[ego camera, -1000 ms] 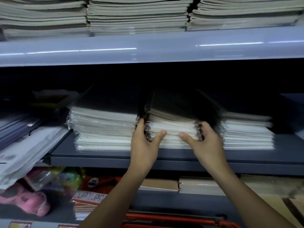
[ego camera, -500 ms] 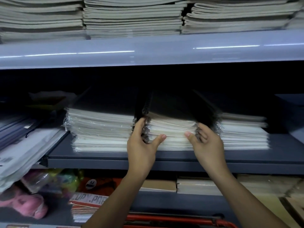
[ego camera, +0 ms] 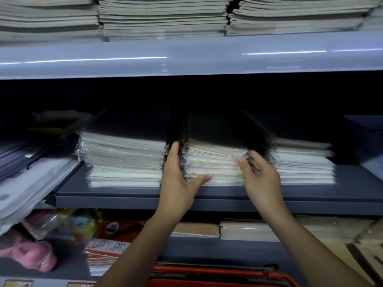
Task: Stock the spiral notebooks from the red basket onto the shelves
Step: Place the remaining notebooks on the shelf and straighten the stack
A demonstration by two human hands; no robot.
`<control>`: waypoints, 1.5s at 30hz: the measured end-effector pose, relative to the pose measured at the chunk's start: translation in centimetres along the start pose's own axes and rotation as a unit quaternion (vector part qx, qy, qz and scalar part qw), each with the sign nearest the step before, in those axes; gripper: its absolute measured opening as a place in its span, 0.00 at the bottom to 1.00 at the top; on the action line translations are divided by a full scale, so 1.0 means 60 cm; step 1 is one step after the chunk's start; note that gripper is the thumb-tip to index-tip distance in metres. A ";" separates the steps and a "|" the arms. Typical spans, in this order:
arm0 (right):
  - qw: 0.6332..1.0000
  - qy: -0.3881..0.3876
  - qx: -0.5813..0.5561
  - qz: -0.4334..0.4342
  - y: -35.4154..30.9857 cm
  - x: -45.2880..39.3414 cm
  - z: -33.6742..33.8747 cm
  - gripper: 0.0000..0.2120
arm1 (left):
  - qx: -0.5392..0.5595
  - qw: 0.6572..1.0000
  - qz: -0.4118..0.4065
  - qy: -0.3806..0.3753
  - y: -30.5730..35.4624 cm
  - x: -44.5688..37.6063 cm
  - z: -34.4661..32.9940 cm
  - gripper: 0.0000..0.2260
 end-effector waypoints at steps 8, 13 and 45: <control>0.990 -0.099 0.100 -0.008 0.012 0.009 0.002 0.45 | -0.054 0.998 0.000 -0.010 -0.005 0.015 -0.002 0.46; 0.989 -0.048 0.139 0.031 -0.001 0.018 -0.005 0.39 | -0.084 0.996 0.014 -0.011 -0.009 0.008 -0.006 0.46; 0.996 0.050 -0.045 -0.055 0.064 -0.079 0.280 0.47 | 0.072 0.988 -0.132 0.015 0.142 -0.016 -0.277 0.18</control>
Point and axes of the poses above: each hand's wrist, its own x-axis away from the middle knuckle, its own z-axis out of the back of the hand, y = z × x, the point moved 6 cm from there along -x, towards the middle knuckle, and after that the axes turned 10 degrees about -z, right-handed, at the moved point
